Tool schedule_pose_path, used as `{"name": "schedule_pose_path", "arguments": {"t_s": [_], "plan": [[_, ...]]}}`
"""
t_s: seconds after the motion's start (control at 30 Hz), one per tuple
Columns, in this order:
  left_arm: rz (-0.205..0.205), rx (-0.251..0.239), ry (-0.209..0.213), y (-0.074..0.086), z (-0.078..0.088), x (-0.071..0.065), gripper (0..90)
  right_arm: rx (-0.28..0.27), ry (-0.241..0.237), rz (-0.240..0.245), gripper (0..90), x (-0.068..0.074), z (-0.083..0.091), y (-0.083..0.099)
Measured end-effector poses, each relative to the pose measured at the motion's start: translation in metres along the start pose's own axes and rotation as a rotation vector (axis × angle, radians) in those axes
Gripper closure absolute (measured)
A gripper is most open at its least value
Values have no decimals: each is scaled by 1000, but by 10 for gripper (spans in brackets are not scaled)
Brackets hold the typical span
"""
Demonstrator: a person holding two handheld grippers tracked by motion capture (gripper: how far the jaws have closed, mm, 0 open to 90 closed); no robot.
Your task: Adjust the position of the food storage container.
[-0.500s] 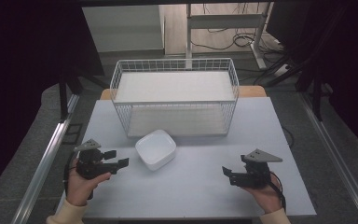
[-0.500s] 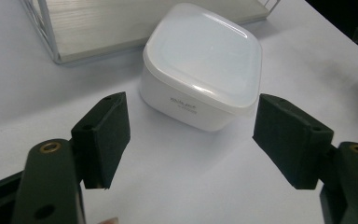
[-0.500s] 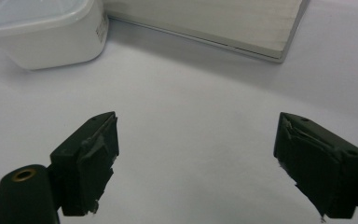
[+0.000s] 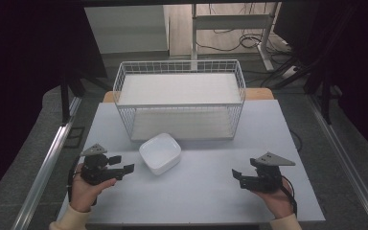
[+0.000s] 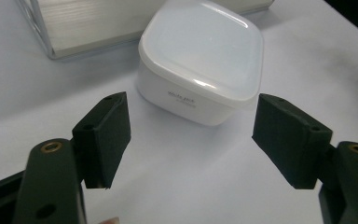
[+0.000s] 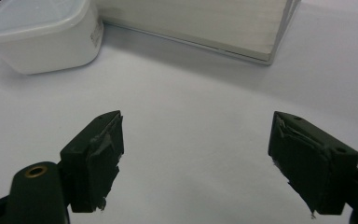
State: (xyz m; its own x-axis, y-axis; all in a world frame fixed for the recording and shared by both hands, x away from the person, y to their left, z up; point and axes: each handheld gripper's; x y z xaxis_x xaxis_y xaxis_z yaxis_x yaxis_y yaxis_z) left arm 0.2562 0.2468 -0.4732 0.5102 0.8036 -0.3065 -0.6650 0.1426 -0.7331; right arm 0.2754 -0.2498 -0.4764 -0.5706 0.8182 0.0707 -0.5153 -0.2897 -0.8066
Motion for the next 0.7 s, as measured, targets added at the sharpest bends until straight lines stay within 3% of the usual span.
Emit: {"name": "schedule_pose_path", "arguments": {"t_s": [0.3,0.43,0.7], "plan": [[-12,21,-15,1,-4,-4,271,10,-14,-5,195,-2,-1,1],[0,-2,1,-4,-1,-6,289,5,-19,-12,201,-3,1,1],[-23,-18,21,-17,0,-11,298,-4,-14,-23,212,-5,4,0]]}}
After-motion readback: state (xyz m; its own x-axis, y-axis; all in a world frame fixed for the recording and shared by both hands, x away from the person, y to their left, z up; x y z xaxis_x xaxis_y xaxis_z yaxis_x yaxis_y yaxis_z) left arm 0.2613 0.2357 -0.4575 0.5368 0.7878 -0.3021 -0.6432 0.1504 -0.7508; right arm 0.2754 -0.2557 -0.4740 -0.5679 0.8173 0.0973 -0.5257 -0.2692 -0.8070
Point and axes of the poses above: each handheld gripper's, and its own axes: z roughly backward along the jaws, y roughly out of its underside, x roughly to its left
